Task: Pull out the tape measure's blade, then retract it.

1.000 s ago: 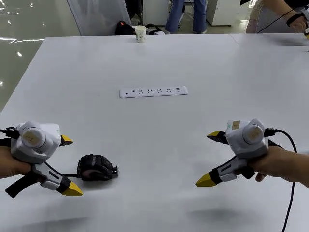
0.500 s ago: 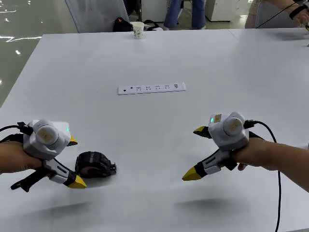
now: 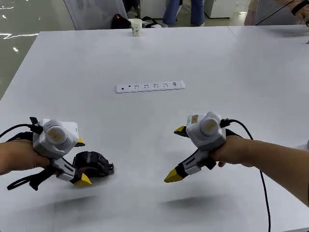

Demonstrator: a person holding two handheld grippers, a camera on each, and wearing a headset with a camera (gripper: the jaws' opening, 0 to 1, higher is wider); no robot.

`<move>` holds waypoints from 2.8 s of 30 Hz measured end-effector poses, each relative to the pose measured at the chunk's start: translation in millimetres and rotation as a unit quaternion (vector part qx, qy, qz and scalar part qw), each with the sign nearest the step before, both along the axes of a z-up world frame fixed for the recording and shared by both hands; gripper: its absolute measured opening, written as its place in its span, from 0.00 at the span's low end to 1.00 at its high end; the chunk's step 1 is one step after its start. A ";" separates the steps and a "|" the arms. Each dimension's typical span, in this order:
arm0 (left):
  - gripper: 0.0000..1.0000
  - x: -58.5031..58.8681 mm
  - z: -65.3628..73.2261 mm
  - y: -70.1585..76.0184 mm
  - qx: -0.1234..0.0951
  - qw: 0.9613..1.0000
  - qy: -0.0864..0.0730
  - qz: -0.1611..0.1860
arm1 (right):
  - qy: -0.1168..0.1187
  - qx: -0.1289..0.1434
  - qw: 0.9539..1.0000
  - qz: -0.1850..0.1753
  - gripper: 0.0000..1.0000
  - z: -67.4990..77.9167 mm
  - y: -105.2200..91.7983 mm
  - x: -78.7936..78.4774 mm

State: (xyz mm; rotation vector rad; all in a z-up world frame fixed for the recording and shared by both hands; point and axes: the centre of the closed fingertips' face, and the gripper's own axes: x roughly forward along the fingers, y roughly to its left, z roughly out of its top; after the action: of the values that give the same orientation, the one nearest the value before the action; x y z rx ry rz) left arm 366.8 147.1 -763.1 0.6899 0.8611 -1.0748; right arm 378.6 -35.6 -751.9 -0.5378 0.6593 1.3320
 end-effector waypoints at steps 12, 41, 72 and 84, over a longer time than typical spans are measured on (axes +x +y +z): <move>0.54 1.1 -9.9 -13.2 0.019 0.999 0.015 -0.035 | 0.007 -0.005 1.000 0.026 0.99 -7.4 36.2 -2.9; 0.34 7.2 -21.7 -5.7 0.077 0.996 0.003 -0.040 | -0.001 0.016 0.999 0.048 0.78 -18.7 94.4 -1.6; 0.34 6.2 -22.0 -6.1 0.075 0.996 0.004 -0.038 | -0.001 0.002 0.992 0.122 0.25 -45.2 151.6 -12.5; 0.34 5.7 -21.4 -6.2 0.067 0.997 0.007 -0.037 | -0.026 -0.029 0.989 0.144 0.13 -49.8 152.5 -10.7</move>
State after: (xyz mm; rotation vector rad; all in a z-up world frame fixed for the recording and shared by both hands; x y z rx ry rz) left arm 372.5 140.8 -784.4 0.8320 0.9317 -1.0957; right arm 367.9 117.0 -801.7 -0.7345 0.5943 1.5667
